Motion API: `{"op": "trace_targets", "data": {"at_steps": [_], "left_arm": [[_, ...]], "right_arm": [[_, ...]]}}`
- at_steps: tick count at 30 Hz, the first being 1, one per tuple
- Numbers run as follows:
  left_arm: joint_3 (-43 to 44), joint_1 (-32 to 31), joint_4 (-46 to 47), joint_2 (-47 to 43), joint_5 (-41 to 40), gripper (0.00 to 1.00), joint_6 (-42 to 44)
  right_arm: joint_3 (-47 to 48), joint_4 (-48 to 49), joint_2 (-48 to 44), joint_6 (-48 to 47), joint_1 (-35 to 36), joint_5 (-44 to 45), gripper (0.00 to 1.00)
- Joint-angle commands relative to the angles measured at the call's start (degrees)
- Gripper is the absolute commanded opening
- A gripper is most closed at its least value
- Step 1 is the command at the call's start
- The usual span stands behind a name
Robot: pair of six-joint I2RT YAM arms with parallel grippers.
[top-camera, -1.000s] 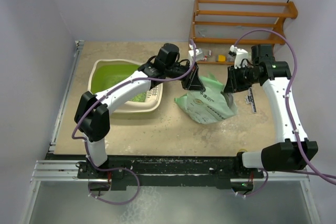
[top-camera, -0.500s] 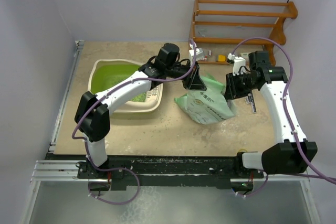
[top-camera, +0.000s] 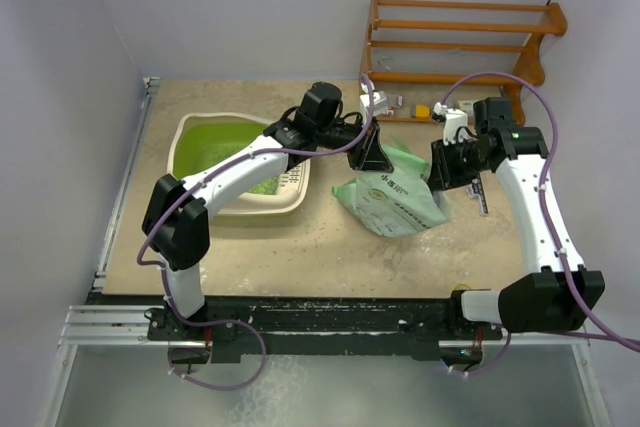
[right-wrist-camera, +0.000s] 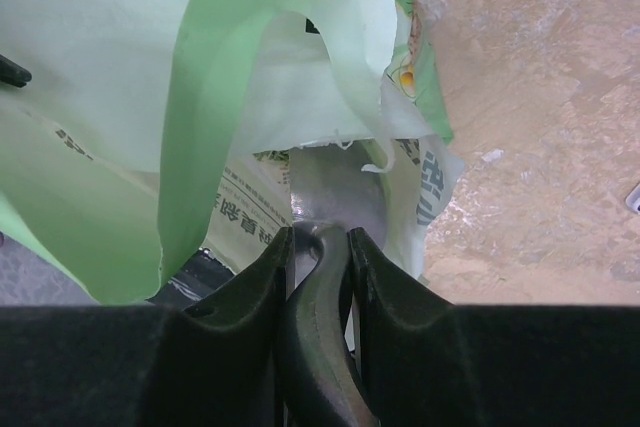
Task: Fill the litter box with clean litter
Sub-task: 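Scoop the cat litter from the cat litter bag.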
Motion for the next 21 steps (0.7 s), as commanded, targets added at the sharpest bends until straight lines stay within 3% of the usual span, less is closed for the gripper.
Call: {"op": "trace_targets", "data": {"at_steps": [1, 3, 15, 18, 21], "left_arm": [[0.1, -0.3, 2.7, -0.3, 0.6, 0.11, -0.4], [0.3, -0.3, 2.7, -0.2, 0.6, 0.11, -0.4], [0.5, -0.3, 3.1, 0.2, 0.8, 0.11, -0.8], [0.5, -0.3, 3.3, 0.2, 0.7, 0.11, -1.0], [0.5, -0.3, 3.7, 0.2, 0.6, 0.11, -1.4]], "right_arm": [[2.6, -4.6, -2.2, -2.3, -0.2, 2.8, 0.04], [2.1, -5.6, -3.0, -3.2, -0.3, 4.2, 0.00], [-3.1, -7.5, -8.0, -4.5, -0.7, 5.9, 0.00], [-5.4, -6.4, -8.8, -4.0, -0.7, 5.5, 0.03], [-6.3, -5.3, -9.2, -3.5, -0.7, 6.9, 0.13]]}}
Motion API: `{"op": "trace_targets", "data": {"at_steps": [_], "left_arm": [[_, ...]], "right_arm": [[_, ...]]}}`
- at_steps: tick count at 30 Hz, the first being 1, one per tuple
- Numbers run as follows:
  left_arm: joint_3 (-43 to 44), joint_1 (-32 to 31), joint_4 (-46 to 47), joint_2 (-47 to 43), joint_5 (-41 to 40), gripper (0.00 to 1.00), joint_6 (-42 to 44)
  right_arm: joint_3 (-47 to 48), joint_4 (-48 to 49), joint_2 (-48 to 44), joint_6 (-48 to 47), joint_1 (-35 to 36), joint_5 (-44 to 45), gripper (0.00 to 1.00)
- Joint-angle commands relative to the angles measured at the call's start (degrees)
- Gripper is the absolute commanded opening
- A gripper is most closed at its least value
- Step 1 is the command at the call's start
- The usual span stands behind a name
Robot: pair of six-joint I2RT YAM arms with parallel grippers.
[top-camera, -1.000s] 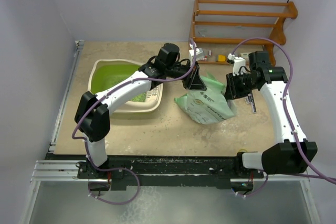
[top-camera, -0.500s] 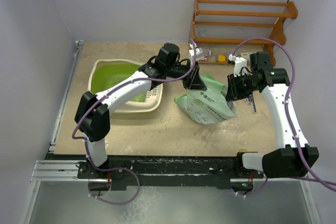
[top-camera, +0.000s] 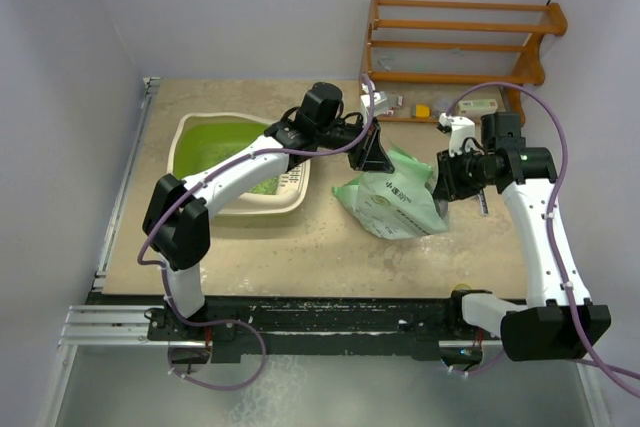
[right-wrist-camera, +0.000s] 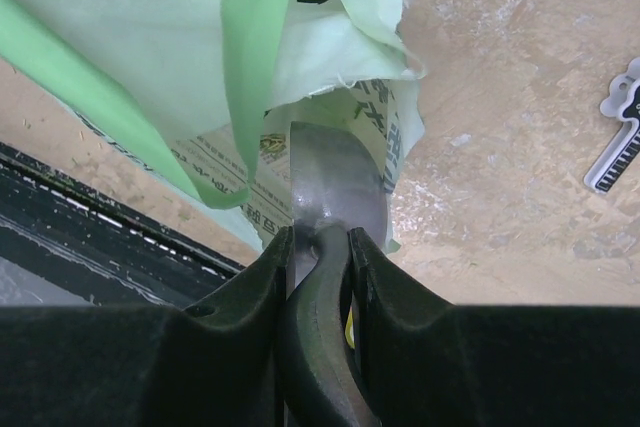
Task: Fill the litter box with clean litter
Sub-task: 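Scoop the cat litter from the cat litter bag.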
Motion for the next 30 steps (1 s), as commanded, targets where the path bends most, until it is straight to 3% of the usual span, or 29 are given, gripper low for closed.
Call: {"op": "trace_targets", "data": {"at_steps": [1, 4, 17, 22, 26, 30], "left_arm": [[0.5, -0.3, 3.4, 0.0, 0.5, 0.11, -1.1], [0.6, -0.3, 3.8, 0.1, 0.6, 0.11, -1.3], [1.9, -2.4, 2.9, 1.8, 4.4, 0.11, -1.7], [2.6, -2.6, 1.1, 2.8, 4.2, 0.03, 0.0], [6.1, -2.8, -3.2, 5.7, 7.7, 0.03, 3.4], [6.2, -2.9, -7.0, 3.7, -1.8, 0.03, 7.4]], "right_arm": [[-1.9, -5.6, -1.0, -1.0, -0.2, 3.6, 0.13], [-2.0, -5.0, -0.6, -1.1, -0.3, 3.3, 0.00], [4.3, -2.0, 5.3, 1.7, -0.2, -5.0, 0.00], [6.3, -1.7, 6.7, 2.1, -0.3, -6.1, 0.00], [6.2, -1.0, 6.8, 2.3, -0.3, -5.9, 0.00], [5.4, 0.5, 6.7, 2.9, -0.2, -5.8, 0.00]]}}
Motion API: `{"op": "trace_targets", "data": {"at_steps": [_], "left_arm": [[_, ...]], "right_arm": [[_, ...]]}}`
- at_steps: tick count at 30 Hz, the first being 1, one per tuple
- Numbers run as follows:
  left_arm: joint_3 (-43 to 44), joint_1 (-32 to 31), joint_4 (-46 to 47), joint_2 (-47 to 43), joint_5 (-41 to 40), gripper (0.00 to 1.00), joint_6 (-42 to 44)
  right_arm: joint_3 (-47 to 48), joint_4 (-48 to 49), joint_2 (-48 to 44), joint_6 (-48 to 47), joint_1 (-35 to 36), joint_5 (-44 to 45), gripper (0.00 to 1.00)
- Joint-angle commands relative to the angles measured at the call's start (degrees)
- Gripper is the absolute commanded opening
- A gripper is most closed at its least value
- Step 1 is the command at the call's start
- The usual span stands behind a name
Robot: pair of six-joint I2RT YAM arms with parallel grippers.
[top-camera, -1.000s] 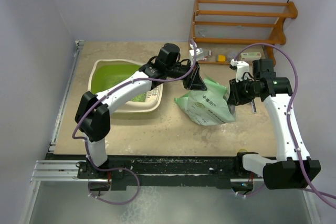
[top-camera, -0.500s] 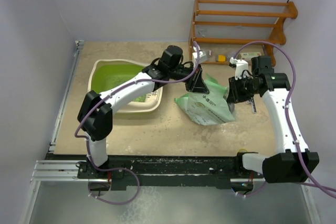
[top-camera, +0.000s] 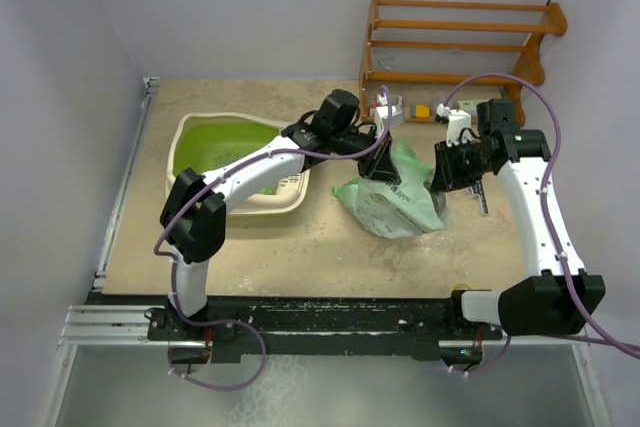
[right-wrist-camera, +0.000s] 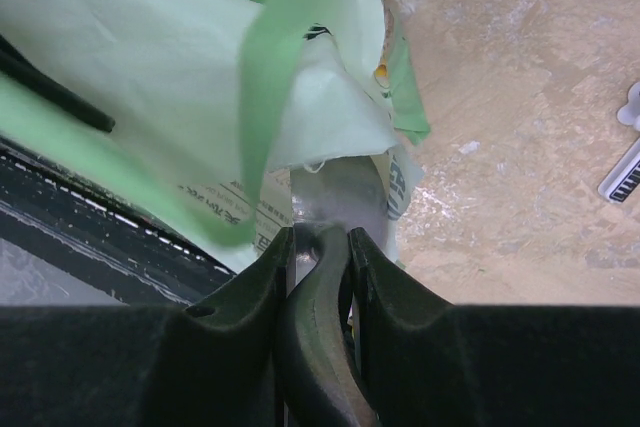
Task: Fill the litter box with clean litter
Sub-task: 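Scoop the cat litter from the cat litter bag.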
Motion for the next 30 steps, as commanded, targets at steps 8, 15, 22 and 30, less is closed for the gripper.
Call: {"op": "trace_targets", "data": {"at_steps": [8, 15, 22, 30], "left_arm": [[0.5, -0.2, -4.2, -7.3, -18.9, 0.03, 8.8], [-8.0, -0.1, 1.5, -14.6, -28.9, 0.03, 8.8], [-11.8, -0.2, 3.9, -17.5, -30.6, 0.03, 8.4], [-13.1, -0.3, 6.0, -18.4, -32.2, 0.03, 8.0]], "right_arm": [[3.4, 1.6, 2.3, 2.8, 0.0, -4.6, 0.00], [4.9, 3.2, 5.6, 4.2, 0.0, -8.1, 0.00], [7.3, 3.3, 7.8, 2.8, 0.0, -18.4, 0.00], [2.3, 12.7, 6.5, 6.3, 0.0, -13.7, 0.00]]}}
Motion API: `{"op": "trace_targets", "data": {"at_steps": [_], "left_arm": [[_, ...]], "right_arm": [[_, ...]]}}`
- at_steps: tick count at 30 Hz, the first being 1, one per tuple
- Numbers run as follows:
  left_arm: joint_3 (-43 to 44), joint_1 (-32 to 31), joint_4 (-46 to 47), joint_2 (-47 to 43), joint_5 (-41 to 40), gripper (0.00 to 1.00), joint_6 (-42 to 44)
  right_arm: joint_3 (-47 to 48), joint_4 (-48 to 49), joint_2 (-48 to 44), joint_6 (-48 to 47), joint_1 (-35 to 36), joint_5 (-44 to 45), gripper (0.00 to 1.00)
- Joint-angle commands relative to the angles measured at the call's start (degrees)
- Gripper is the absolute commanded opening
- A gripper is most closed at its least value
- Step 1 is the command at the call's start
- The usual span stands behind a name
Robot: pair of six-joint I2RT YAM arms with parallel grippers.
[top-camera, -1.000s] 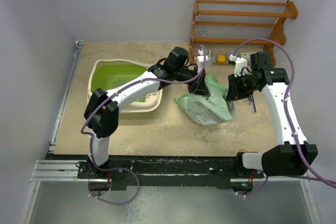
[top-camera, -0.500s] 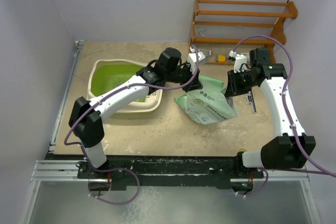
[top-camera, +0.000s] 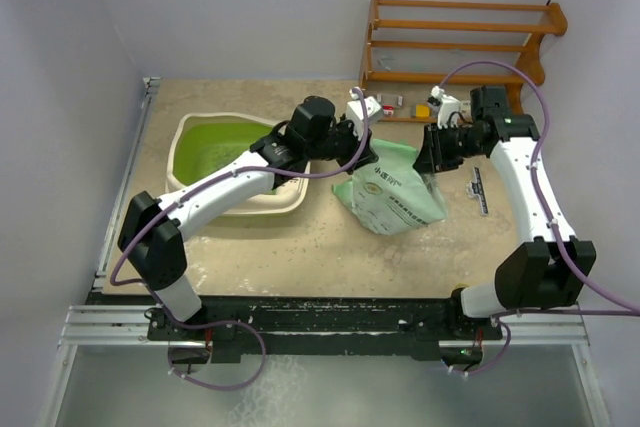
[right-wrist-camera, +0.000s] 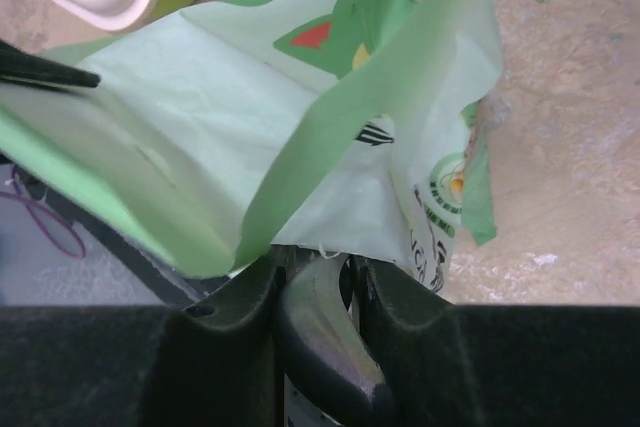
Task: Fill the litter box with clean litter
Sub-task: 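Scoop the cat litter from the cat litter bag.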
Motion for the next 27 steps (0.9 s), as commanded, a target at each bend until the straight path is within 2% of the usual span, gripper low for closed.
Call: {"op": "trace_targets", "data": {"at_steps": [1, 7, 11, 18, 27], "left_arm": [[-0.3, 0.3, 4.4, -3.0, -2.6, 0.03, 0.5], [1.6, 0.3, 6.0, -1.1, -2.0, 0.03, -0.4], [2.2, 0.3, 7.1, -0.3, -2.4, 0.03, -1.2], [3.1, 0.3, 7.8, 3.0, -1.4, 0.03, -2.4], [1.6, 0.3, 8.0, 3.0, -1.8, 0.03, -3.2]], "right_arm": [[-2.8, 9.5, -2.3, 3.4, 0.2, 4.1, 0.00], [-11.1, 21.4, -7.0, 3.1, 0.2, 16.1, 0.00], [-17.2, 27.6, -9.7, 2.4, 0.2, 19.6, 0.00], [-21.5, 26.6, -5.9, 0.0, 0.3, 18.9, 0.00], [-23.5, 26.0, 1.2, -1.7, 2.4, 20.3, 0.00]]}}
